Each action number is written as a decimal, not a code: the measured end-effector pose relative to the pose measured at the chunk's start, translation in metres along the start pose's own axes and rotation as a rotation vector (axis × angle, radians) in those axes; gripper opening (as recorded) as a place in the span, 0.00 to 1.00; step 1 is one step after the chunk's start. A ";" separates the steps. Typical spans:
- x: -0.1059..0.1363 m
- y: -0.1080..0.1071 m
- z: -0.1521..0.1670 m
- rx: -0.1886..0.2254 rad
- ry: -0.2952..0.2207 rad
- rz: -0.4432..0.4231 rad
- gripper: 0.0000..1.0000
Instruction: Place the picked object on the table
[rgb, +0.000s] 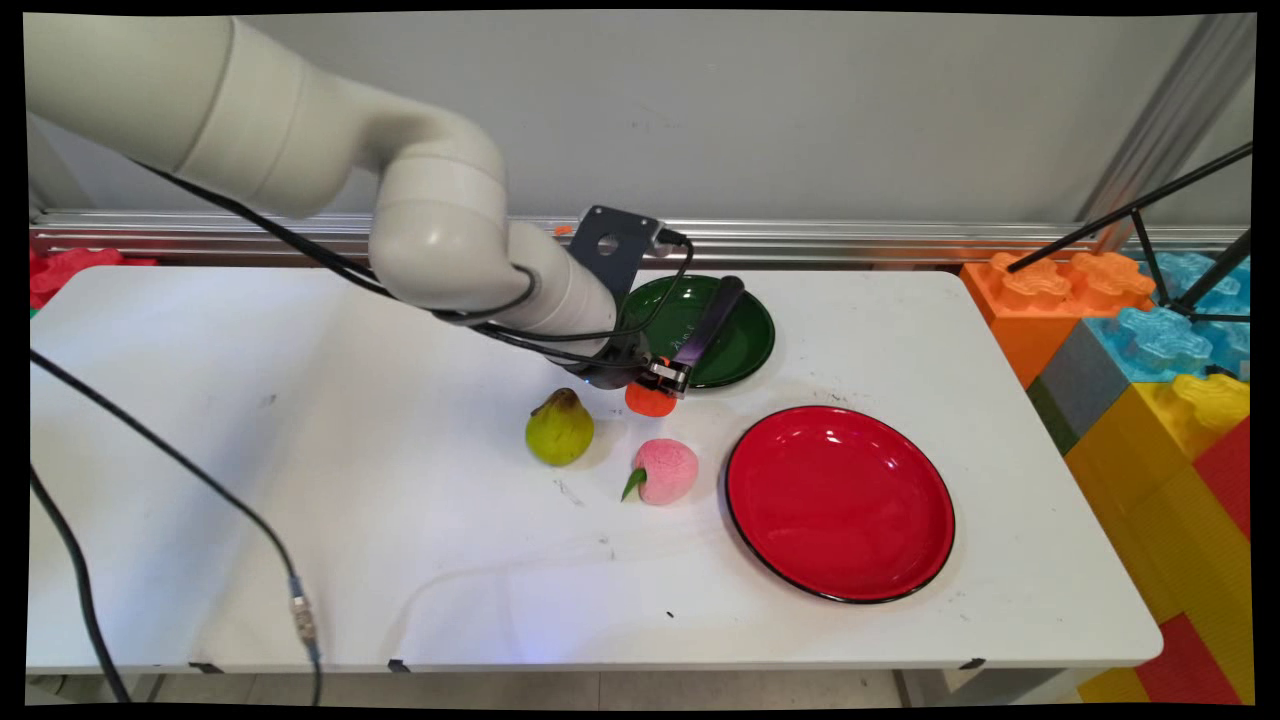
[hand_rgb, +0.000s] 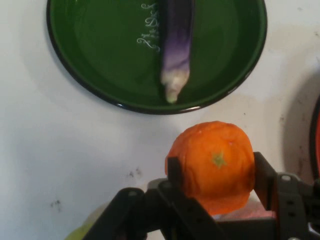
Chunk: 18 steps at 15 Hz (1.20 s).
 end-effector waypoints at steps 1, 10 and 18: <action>-0.001 -0.003 0.004 0.000 0.005 0.001 0.00; -0.013 -0.023 0.033 -0.037 0.028 -0.017 0.00; -0.021 -0.035 0.049 -0.089 0.033 -0.053 1.00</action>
